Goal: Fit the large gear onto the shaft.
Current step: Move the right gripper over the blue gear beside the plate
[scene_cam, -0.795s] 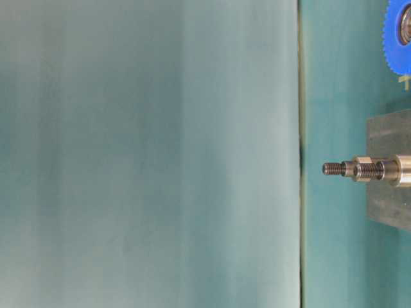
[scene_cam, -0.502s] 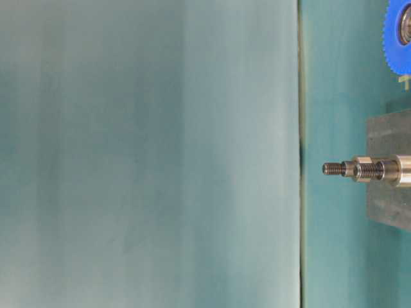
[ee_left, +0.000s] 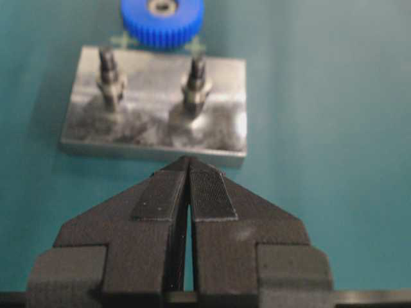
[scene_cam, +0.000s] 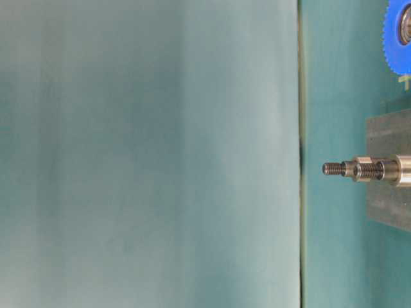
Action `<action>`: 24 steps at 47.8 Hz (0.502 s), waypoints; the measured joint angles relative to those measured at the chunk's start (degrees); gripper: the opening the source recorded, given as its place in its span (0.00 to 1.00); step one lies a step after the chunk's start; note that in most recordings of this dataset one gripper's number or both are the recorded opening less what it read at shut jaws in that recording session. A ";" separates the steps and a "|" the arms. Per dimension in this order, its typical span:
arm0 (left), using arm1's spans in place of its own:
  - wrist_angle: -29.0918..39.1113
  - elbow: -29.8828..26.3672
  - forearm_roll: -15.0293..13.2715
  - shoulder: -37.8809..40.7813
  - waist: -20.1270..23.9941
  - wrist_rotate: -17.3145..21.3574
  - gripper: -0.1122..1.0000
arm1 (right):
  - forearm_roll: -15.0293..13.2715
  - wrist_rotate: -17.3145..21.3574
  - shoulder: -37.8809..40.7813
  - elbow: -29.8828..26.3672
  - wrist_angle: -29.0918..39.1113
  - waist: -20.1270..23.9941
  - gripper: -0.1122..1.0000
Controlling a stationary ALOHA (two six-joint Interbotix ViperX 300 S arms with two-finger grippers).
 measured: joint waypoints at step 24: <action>2.99 -4.92 0.18 9.14 -0.09 3.87 0.10 | -2.81 -0.09 23.64 -12.57 12.22 -0.26 0.13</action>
